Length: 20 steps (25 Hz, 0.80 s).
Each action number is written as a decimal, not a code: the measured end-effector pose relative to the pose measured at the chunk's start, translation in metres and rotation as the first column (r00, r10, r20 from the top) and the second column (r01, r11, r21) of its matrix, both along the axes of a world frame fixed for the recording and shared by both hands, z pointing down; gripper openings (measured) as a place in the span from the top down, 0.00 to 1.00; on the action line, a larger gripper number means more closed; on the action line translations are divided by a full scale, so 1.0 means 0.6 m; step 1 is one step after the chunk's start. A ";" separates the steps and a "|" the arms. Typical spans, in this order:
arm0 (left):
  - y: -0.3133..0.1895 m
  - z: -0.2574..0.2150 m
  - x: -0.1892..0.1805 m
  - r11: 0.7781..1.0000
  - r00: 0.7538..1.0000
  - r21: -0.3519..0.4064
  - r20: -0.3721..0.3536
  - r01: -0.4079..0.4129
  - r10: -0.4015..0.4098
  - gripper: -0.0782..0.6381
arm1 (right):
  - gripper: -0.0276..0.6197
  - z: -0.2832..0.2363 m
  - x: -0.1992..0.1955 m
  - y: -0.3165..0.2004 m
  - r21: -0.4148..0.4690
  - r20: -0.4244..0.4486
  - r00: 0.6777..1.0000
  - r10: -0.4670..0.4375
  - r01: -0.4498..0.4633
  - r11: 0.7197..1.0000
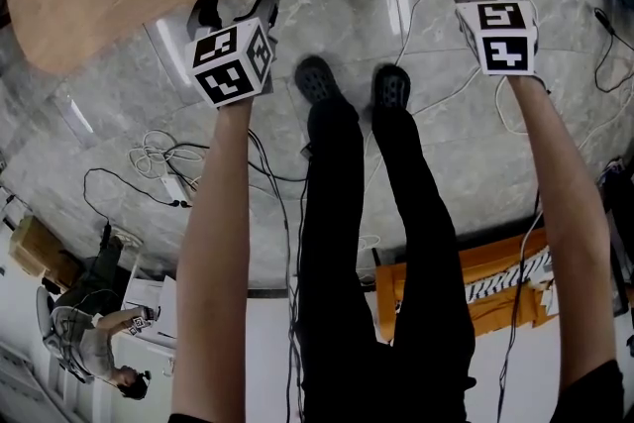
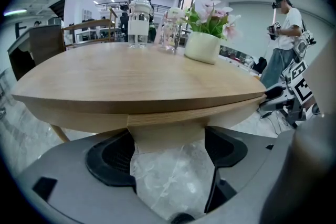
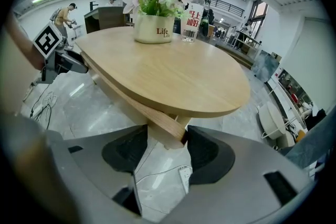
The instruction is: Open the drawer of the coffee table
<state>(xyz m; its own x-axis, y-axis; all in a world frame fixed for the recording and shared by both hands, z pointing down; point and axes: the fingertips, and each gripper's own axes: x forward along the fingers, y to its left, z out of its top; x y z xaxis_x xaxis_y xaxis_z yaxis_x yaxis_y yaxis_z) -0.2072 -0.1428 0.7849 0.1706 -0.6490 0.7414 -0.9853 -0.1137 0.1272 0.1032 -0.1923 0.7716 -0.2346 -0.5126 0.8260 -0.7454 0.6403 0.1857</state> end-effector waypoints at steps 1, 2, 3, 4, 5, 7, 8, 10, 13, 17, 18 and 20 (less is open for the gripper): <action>0.006 0.000 0.001 1.000 1.000 -0.003 -0.001 0.001 -0.001 0.32 | 0.59 0.000 0.001 0.006 -0.001 -0.004 1.000 0.001 -0.001 1.000; 0.012 0.000 0.002 1.000 1.000 -0.006 -0.002 0.001 -0.001 0.32 | 0.59 0.000 0.003 0.012 -0.003 -0.008 1.000 0.002 -0.002 1.000; 0.018 0.000 0.003 1.000 1.000 -0.009 -0.002 0.002 -0.002 0.32 | 0.59 -0.001 0.004 0.018 -0.006 -0.010 1.000 0.006 -0.006 1.000; 0.024 -0.001 0.004 1.000 1.000 -0.013 -0.002 0.003 -0.003 0.32 | 0.59 -0.001 0.005 0.024 -0.009 -0.012 1.000 0.011 -0.011 1.000; 0.030 -0.001 0.005 1.000 1.000 -0.017 -0.001 0.003 -0.004 0.32 | 0.59 -0.001 0.007 0.030 -0.013 -0.013 1.000 0.016 -0.016 1.000; 0.045 -0.001 0.008 1.000 1.000 -0.027 -0.002 0.002 -0.003 0.32 | 0.59 0.000 0.010 0.045 -0.022 -0.014 1.000 0.022 -0.023 0.999; 0.053 0.000 0.009 0.999 1.000 -0.033 -0.002 0.001 -0.001 0.32 | 0.59 0.000 0.011 0.054 -0.028 -0.014 1.000 0.025 -0.025 0.999; 0.071 0.001 0.011 0.999 1.000 -0.046 -0.002 -0.003 0.003 0.32 | 0.59 0.001 0.013 0.074 -0.040 -0.016 0.999 0.029 -0.030 0.999; 0.097 0.002 0.013 0.998 1.000 -0.063 -0.005 -0.007 0.006 0.32 | 0.59 0.002 0.016 0.104 -0.052 -0.022 0.999 0.037 -0.038 0.998; 0.136 0.005 0.016 0.996 1.000 -0.085 -0.006 0.001 -0.002 0.32 | 0.60 0.005 0.020 0.139 -0.067 -0.029 0.999 0.034 -0.036 0.997; 0.146 0.005 0.018 0.996 1.000 -0.090 -0.006 0.004 -0.005 0.32 | 0.60 0.005 0.022 0.148 -0.071 -0.032 0.999 0.034 -0.036 0.997; 0.163 0.007 0.022 0.995 1.000 -0.101 -0.008 0.007 -0.008 0.32 | 0.60 0.006 0.026 0.163 -0.078 -0.036 0.999 0.032 -0.035 0.996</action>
<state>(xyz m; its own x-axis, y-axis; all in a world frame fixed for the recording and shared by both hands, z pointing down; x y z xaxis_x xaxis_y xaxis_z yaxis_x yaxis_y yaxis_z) -0.1940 -0.0447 0.7892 0.1725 -0.5726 0.8015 -0.9850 -0.0926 0.1459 0.1188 -0.0945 0.7754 -0.1888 -0.4528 0.8714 -0.7608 0.6285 0.1617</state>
